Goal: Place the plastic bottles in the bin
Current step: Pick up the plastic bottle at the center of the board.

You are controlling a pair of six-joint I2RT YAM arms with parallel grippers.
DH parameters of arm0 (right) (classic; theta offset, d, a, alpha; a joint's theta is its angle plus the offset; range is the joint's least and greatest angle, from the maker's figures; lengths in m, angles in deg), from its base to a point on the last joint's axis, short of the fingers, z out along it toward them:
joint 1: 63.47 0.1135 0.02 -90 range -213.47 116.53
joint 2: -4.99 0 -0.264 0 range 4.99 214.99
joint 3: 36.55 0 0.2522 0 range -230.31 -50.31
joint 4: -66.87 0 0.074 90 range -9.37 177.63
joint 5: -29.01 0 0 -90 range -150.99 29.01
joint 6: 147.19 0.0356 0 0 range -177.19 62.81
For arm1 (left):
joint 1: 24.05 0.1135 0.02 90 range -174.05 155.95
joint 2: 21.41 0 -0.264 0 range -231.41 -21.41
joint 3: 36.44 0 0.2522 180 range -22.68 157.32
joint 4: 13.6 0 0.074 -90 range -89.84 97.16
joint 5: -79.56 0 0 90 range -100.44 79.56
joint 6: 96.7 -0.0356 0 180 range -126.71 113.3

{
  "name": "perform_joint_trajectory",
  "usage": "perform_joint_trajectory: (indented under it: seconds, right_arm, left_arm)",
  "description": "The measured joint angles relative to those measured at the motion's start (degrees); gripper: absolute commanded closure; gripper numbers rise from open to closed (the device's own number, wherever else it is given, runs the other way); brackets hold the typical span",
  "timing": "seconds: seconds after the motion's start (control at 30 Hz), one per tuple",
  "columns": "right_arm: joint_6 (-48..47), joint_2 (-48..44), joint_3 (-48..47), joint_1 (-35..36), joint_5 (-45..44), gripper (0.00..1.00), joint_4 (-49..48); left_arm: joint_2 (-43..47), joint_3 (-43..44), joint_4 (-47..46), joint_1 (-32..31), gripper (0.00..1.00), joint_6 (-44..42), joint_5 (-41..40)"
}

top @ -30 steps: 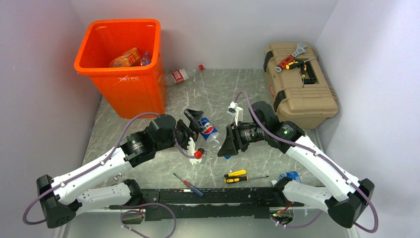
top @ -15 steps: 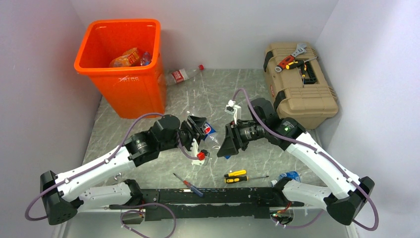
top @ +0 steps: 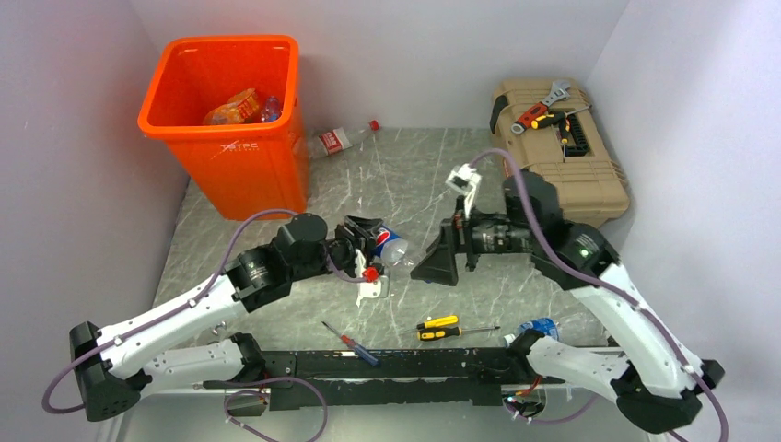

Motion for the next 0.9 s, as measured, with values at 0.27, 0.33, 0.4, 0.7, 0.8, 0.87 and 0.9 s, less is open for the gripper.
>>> perform_joint_trajectory:
  seconds: [0.27, 0.33, 0.4, 0.7, 0.8, 0.87, 0.9]
  right_arm:
    - [-0.92, -10.32, -2.82, 0.00, -10.10, 0.00, -7.76]
    - [-0.98, -12.94, -1.75, 0.00, -12.92, 0.00, -10.45]
    - [-0.87, -15.56, 0.55, 0.00, -14.95, 0.00, -12.96]
    - [1.25, -27.12, 15.87, 0.00, -19.54, 0.00, -25.07]
    - [2.29, -27.69, 18.45, 0.00, -20.28, 0.00, -28.37]
    - [3.08, -27.65, 19.78, 0.00, -20.31, 0.00, -29.99]
    - [3.39, -27.56, 20.31, 0.00, -20.28, 0.00, -30.58]
  left_arm:
    - [3.19, -4.76, -7.06, 0.00, 0.54, 20.22, 5.60]
    - [4.00, -6.56, -9.62, 0.00, 0.55, 24.94, 7.04]
    - [4.72, -8.24, -12.33, 0.00, 0.56, 29.66, 8.46]
    - [5.35, -11.78, -27.87, 0.00, 0.63, 54.82, 13.60]
    - [5.20, -12.31, -33.20, 0.00, 0.65, 62.62, 15.26]
    - [5.03, -12.31, -35.15, 0.00, 0.65, 65.77, 15.96]
    - [4.98, -12.31, -35.58, 0.00, 0.64, 66.71, 16.28]
